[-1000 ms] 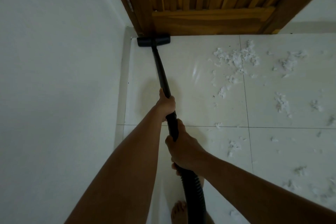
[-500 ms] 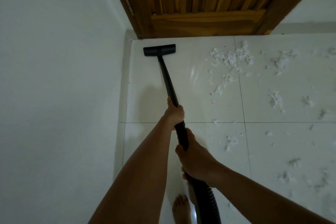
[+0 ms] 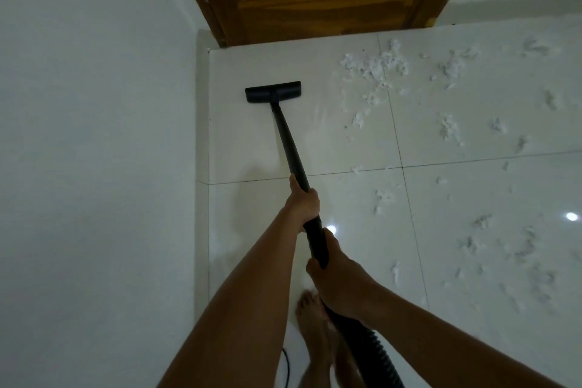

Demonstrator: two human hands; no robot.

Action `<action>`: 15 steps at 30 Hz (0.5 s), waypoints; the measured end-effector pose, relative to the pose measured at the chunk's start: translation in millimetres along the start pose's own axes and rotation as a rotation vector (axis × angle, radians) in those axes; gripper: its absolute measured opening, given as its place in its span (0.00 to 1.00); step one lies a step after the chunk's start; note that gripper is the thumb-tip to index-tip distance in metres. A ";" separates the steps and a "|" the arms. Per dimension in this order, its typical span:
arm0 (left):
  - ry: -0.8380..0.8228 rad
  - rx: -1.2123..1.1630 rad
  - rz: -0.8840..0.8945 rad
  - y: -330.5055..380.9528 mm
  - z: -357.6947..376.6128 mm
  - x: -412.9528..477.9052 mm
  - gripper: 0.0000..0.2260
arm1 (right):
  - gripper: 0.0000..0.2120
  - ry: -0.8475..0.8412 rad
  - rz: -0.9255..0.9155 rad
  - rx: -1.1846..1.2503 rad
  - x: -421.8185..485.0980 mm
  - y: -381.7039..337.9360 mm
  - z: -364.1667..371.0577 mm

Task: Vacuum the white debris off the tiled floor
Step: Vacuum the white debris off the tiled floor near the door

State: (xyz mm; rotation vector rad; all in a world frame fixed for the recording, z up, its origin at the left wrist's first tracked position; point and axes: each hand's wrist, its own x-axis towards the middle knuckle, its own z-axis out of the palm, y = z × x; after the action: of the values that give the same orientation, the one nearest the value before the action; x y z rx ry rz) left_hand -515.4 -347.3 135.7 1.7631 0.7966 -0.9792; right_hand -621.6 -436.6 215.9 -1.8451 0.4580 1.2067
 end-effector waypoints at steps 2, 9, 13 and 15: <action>-0.003 0.004 0.006 -15.0 8.5 -7.3 0.30 | 0.33 0.008 0.001 -0.025 -7.7 14.3 8.6; 0.009 0.045 0.013 -70.1 44.8 -41.9 0.30 | 0.32 -0.047 0.029 0.085 -51.7 68.0 31.3; 0.019 0.034 0.006 -110.3 80.2 -71.0 0.29 | 0.33 -0.057 0.047 0.077 -75.4 120.6 46.9; 0.030 0.016 0.013 -135.2 101.9 -86.7 0.29 | 0.33 -0.061 0.049 0.054 -89.7 152.2 54.5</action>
State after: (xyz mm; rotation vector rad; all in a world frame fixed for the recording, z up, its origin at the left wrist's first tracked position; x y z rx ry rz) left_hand -697.3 -402.7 131.1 1.7988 0.7969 -0.9546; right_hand -798.3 -490.8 215.5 -1.7553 0.4992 1.2677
